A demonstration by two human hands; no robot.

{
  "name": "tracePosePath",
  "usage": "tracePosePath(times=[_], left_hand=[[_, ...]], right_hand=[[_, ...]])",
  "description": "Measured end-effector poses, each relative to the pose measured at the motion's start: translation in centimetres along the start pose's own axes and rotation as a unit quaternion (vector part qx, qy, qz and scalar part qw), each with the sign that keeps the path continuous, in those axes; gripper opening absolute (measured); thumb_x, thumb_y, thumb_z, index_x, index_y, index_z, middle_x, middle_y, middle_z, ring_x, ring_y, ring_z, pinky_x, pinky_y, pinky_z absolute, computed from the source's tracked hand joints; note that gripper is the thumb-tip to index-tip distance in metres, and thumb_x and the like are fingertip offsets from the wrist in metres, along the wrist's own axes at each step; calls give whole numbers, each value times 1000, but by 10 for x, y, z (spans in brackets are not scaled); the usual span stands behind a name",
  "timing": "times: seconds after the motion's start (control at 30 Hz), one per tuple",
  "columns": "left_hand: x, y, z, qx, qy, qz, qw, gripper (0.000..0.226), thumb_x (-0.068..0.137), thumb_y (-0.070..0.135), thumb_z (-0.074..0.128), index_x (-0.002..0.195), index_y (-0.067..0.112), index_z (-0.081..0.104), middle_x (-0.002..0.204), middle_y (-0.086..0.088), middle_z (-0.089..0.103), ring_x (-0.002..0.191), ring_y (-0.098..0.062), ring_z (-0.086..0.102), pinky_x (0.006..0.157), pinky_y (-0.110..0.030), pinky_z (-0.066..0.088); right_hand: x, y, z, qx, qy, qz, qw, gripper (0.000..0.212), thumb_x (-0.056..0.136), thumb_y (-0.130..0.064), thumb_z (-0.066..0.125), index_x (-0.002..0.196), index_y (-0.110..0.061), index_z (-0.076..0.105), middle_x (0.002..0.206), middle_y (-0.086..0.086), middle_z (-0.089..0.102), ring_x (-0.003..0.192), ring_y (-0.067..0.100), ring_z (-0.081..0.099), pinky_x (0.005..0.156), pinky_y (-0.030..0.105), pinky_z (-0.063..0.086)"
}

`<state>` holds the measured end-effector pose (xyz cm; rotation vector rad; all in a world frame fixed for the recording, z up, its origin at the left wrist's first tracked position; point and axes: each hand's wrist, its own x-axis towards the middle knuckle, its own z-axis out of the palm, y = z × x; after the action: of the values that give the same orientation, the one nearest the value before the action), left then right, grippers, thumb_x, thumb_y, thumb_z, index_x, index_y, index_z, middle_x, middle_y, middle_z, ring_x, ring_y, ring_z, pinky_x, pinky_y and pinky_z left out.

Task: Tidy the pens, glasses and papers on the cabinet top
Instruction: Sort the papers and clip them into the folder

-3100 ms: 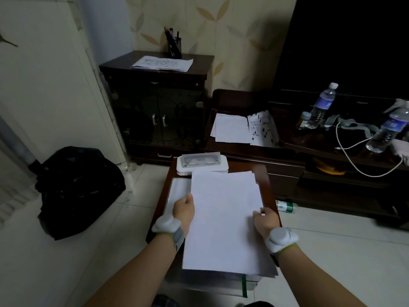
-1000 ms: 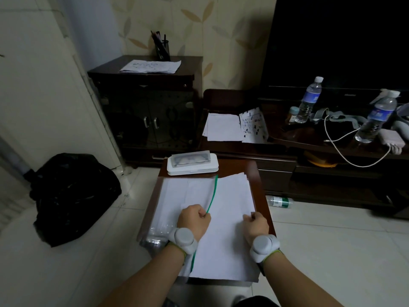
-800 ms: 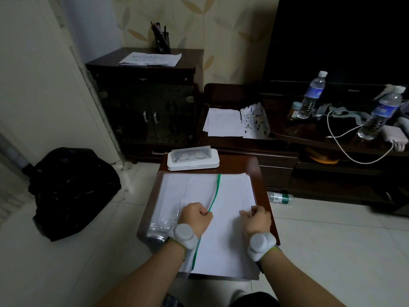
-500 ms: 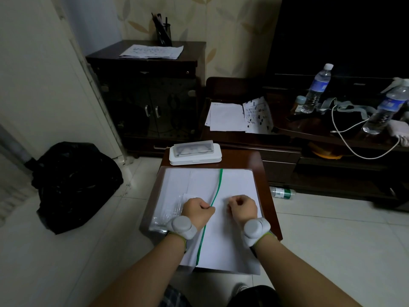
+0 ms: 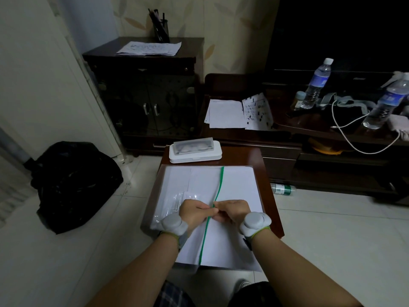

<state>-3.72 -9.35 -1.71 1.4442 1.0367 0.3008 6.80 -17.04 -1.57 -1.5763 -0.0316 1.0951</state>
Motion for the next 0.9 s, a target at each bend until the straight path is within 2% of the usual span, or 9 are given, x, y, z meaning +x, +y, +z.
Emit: tracePosePath(times=[0.07,0.1,0.17,0.3,0.4,0.53,0.63,0.77,0.9], left_hand=[[-2,0,-1,-7,-29,-2,1000,16,68,11,82,59,18,72,65,-1,70,75,-17,62,80,-35,53],[-3,0,0,-11,-37,-4,999,11,69,10,82,67,15,72,71,-3,72,79,-18,63,83,-36,53],[-3,-1,-1,-18,-30,-9,999,16,70,7,81,83,5,71,85,-13,70,83,-20,65,85,-35,54],[-2,-3,-1,-19,-23,-21,999,19,69,10,82,84,6,70,90,-12,71,86,-18,68,79,-29,57],[-1,-5,1,-5,-15,-23,1000,21,68,12,83,84,7,70,91,-12,71,89,-19,68,78,-29,57],[0,-5,2,-13,-11,-32,999,23,71,6,79,90,0,69,93,-17,70,85,-22,68,75,-29,58],[3,-6,1,-7,-11,-39,999,18,72,4,78,87,-2,69,92,-18,69,81,-21,66,69,-25,58],[8,-8,-2,-6,-19,-56,998,25,75,2,75,96,-10,67,98,-23,69,81,-23,67,62,-21,57],[10,-11,-3,-20,-18,-64,998,22,77,1,73,95,-11,67,97,-25,69,84,-27,68,64,-22,57]], right_hand=[[1,1,-1,-3,9,3,1000,12,79,2,69,69,6,66,45,10,62,38,17,59,48,24,55],[1,2,-1,-9,9,2,1000,12,79,0,70,69,6,66,46,10,62,39,17,59,49,24,55],[-1,2,-2,-11,6,-1,1000,12,79,-1,71,69,5,67,48,9,63,41,16,60,50,24,56],[-7,3,-1,12,-8,3,1000,7,80,3,69,77,9,67,55,12,66,45,17,63,49,23,57],[-9,3,-3,21,-17,5,1000,13,80,2,69,86,13,67,66,15,68,51,19,65,51,23,58],[-7,7,-2,36,-15,13,999,9,79,-1,71,74,5,67,55,10,67,45,16,64,50,23,57],[-3,9,-2,37,-9,16,999,9,80,-1,71,73,4,66,55,10,67,46,16,63,53,24,58],[0,13,-2,42,12,23,999,14,83,6,64,70,3,64,47,9,63,40,15,61,48,23,57],[-3,14,-1,6,12,19,1000,16,81,-6,72,66,-4,66,50,6,62,42,11,57,50,18,54]])
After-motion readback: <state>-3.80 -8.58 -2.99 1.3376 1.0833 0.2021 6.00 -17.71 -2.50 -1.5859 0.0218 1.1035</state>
